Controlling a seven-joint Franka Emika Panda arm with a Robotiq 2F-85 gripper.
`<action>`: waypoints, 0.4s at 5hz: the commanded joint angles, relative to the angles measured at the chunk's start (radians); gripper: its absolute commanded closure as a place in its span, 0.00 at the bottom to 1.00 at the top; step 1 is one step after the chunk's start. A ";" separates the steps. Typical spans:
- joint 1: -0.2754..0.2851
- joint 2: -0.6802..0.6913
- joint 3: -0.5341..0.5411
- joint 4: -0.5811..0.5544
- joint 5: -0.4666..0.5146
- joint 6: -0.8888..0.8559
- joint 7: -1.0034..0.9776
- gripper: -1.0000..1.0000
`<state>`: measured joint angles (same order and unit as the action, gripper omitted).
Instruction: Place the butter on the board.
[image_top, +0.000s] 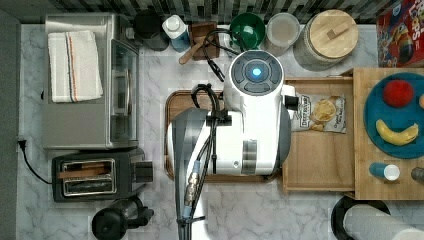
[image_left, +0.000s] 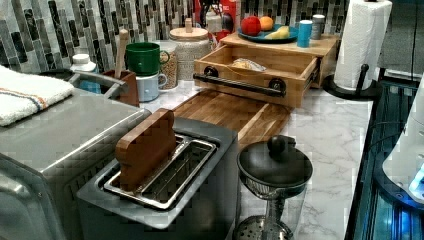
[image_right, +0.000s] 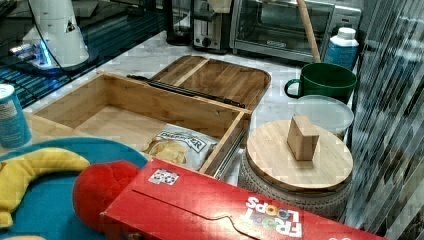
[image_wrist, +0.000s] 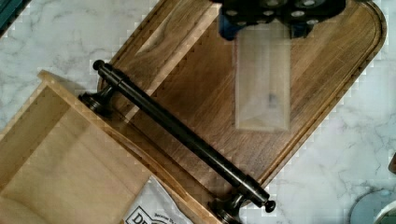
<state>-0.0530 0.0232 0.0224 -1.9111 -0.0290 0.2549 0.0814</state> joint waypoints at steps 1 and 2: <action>-0.001 -0.041 0.014 -0.057 -0.014 0.031 0.045 1.00; 0.016 -0.087 0.030 -0.112 -0.013 0.043 0.131 1.00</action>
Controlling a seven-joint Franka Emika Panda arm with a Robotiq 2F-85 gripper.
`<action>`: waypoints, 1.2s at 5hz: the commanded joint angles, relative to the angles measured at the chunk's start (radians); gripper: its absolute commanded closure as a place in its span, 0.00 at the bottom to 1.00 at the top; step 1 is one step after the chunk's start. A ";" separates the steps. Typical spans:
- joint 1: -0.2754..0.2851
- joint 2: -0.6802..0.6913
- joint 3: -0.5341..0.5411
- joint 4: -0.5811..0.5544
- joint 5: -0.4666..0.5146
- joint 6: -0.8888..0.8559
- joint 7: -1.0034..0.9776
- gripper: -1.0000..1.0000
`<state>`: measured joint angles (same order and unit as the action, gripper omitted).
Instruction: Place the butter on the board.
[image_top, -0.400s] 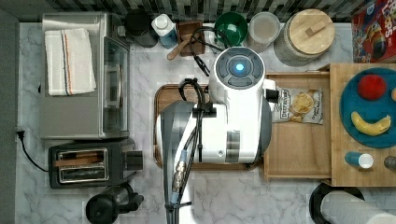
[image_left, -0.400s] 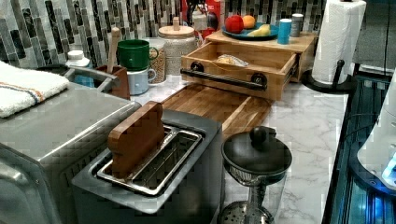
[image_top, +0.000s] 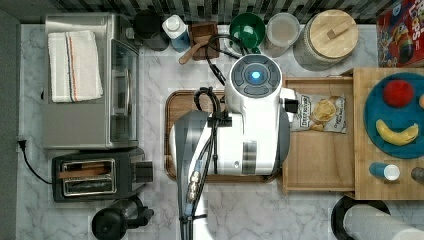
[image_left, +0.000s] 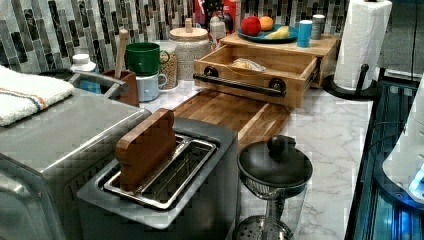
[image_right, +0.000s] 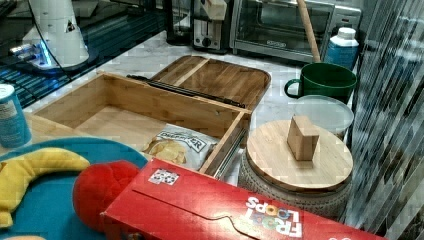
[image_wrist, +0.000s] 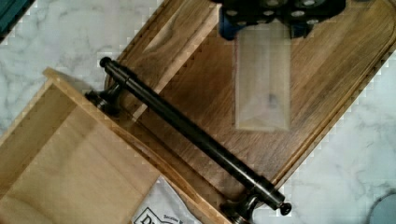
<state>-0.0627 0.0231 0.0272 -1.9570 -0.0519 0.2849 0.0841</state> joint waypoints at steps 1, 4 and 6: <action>0.050 -0.139 0.053 -0.140 0.010 0.047 0.266 1.00; 0.086 -0.255 0.146 -0.372 0.025 0.206 0.536 1.00; 0.074 -0.254 0.197 -0.472 0.095 0.323 0.609 1.00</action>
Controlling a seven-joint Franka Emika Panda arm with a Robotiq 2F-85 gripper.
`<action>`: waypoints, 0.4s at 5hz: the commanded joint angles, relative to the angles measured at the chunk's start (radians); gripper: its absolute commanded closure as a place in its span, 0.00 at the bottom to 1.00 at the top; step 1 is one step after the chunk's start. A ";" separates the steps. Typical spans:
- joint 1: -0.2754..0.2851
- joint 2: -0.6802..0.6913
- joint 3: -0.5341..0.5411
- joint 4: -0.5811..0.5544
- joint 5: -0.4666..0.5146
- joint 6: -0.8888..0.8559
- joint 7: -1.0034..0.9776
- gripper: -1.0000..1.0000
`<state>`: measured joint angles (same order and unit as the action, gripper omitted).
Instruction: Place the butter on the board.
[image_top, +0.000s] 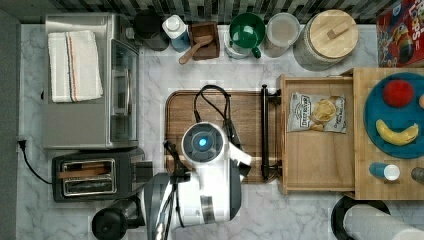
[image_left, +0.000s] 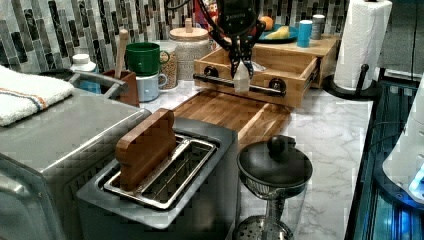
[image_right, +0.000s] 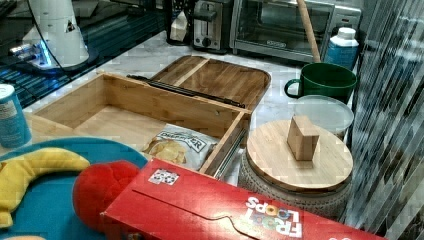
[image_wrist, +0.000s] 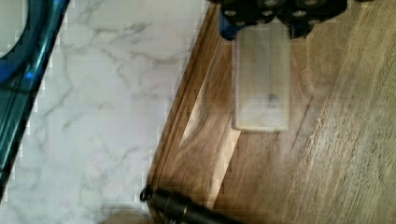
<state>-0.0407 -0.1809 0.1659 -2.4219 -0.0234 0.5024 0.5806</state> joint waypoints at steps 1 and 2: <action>0.081 -0.034 0.053 -0.045 0.082 0.161 0.161 1.00; 0.067 -0.014 0.072 -0.079 0.155 0.221 0.143 1.00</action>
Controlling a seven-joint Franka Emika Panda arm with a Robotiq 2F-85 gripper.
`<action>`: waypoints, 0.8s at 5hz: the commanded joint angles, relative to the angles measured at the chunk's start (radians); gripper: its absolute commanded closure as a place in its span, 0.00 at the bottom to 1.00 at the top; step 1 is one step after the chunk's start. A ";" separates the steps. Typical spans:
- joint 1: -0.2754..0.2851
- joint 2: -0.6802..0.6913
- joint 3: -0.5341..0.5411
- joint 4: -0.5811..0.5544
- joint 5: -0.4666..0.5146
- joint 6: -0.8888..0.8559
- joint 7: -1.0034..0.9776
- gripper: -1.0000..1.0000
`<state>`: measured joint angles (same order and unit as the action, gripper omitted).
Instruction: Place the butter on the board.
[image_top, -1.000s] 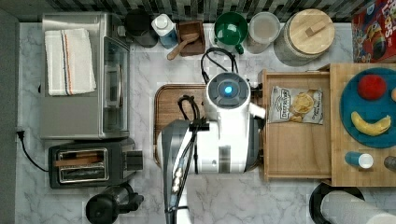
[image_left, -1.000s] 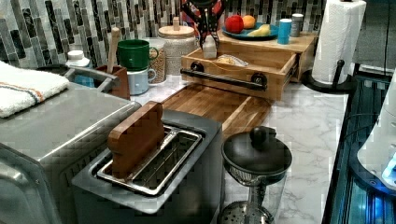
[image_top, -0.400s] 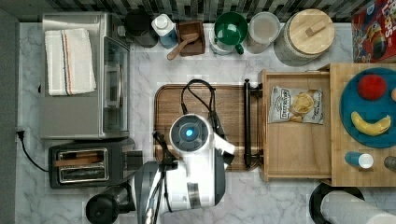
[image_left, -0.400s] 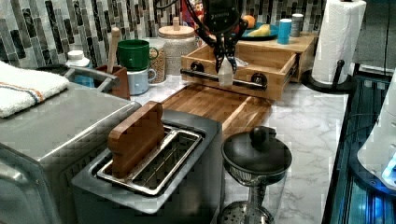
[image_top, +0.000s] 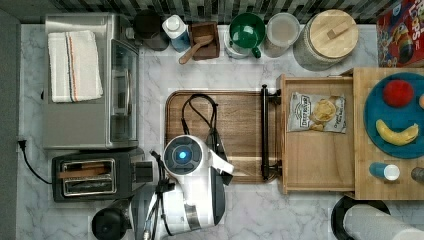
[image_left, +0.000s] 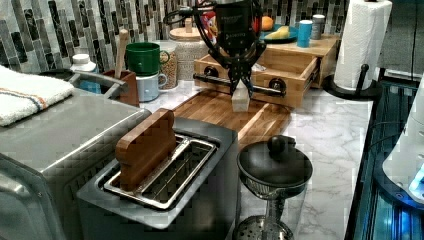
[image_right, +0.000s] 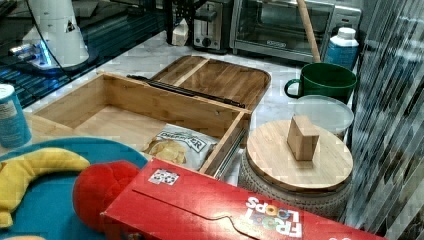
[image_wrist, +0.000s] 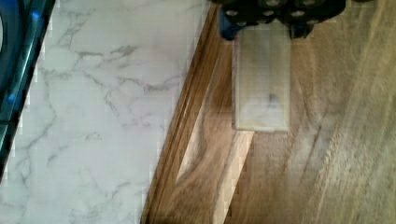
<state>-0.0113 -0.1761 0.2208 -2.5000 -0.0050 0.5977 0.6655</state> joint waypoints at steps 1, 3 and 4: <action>0.050 -0.001 0.027 -0.049 0.152 0.222 0.067 1.00; 0.049 0.069 0.052 -0.062 0.134 0.280 0.091 1.00; 0.053 0.106 0.059 -0.072 0.108 0.316 0.111 1.00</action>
<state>0.0136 -0.1154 0.2366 -2.5762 0.0916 0.9092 0.6919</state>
